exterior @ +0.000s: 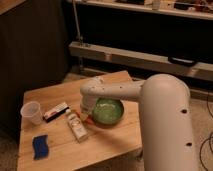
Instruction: Place the pepper in the ceramic cup
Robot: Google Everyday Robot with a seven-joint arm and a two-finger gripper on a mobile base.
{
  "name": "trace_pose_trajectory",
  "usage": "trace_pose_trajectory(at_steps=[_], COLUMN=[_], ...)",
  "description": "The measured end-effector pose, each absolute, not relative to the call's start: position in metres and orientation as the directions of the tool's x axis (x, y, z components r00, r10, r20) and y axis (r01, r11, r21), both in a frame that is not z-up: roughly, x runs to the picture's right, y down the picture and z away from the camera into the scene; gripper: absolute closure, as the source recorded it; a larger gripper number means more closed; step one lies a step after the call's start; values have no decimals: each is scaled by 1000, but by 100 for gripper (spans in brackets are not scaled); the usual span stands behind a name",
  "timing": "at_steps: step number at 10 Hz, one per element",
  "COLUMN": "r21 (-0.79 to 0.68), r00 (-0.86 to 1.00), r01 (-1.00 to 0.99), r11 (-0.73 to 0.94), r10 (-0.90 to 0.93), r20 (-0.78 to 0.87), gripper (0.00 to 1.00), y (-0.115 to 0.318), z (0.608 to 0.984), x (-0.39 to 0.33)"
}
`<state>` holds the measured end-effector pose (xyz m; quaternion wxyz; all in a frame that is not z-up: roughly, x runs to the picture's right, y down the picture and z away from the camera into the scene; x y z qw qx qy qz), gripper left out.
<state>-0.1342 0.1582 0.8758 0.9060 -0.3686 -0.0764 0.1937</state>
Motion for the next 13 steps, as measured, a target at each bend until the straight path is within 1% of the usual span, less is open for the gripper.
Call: trace_pose_trajectory(at_steps=[1, 2, 4, 5, 6, 7, 8, 10, 13], r21=[-697, -698, -698, -699, -699, -698, -689, -659, -627], r00=[912, 913, 914, 915, 915, 916, 916, 903, 869], r01=[-300, -299, -299, -299, -299, -296, -291, -278, -237], r11=[651, 651, 650, 649, 650, 652, 664, 699, 742], r10=[410, 408, 405, 404, 404, 401, 401, 424, 451], r20=[-9, -12, -15, -16, -16, -14, -1, 69, 205], gripper=[57, 60, 76, 91, 97, 100, 100, 100, 100], y=[158, 160, 160, 160, 160, 160, 157, 128, 71], z=[877, 878, 878, 877, 877, 876, 872, 854, 810], x=[-134, -136, -136, -136, -136, -136, -136, -133, -134])
